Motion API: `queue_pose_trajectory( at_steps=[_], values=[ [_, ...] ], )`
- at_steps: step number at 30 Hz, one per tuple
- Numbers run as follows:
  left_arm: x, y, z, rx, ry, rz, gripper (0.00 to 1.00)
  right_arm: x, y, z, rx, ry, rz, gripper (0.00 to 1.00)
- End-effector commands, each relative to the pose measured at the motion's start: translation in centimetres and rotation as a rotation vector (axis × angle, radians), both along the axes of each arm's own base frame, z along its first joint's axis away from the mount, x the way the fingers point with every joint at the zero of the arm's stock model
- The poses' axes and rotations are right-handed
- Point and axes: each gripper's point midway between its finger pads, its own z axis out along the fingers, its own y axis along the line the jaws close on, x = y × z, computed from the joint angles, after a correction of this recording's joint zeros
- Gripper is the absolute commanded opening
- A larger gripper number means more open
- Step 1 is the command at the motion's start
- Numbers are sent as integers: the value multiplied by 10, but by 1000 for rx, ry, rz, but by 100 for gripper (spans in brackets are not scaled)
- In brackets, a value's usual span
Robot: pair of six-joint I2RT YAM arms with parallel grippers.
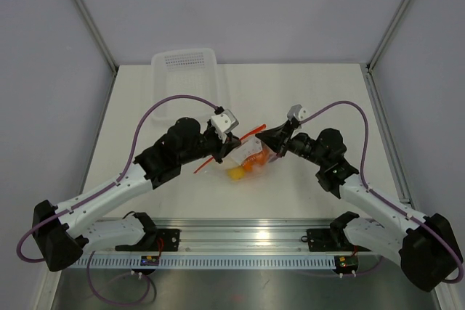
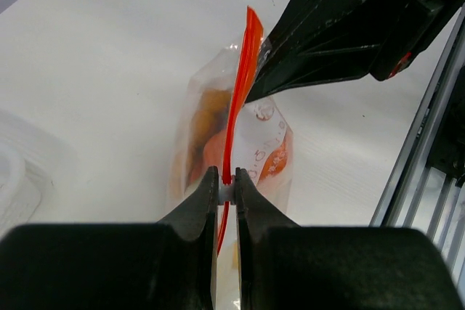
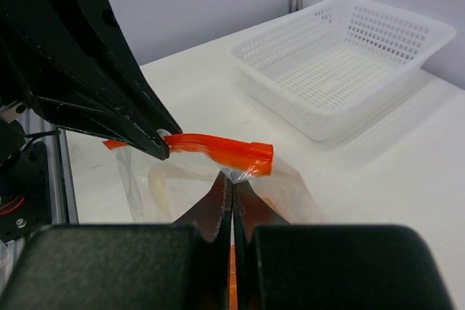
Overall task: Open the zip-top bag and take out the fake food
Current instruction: Unzip the zipper food storage bag at the center of the board.
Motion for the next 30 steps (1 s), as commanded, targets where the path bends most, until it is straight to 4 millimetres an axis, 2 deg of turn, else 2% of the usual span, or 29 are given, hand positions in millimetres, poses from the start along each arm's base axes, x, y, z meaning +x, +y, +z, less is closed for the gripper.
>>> queue_pose_trajectory(
  at_steps=[1,10,19,23,27,30],
  values=[
    [3,9,-13,47,11,39,0,13,-19,40,110,-92,-102,0],
    [3,9,-15,49,15,39,0,31,-51,44,179,-69,-277,0],
    [4,9,-17,57,20,42,0,51,-90,40,227,-24,-498,0],
    [5,9,-17,58,19,46,0,60,-115,36,254,6,-638,0],
    [5,9,-18,61,23,45,0,63,-137,32,287,27,-748,0],
    [5,9,-19,62,24,48,0,65,-146,31,297,38,-792,0]
  ],
)
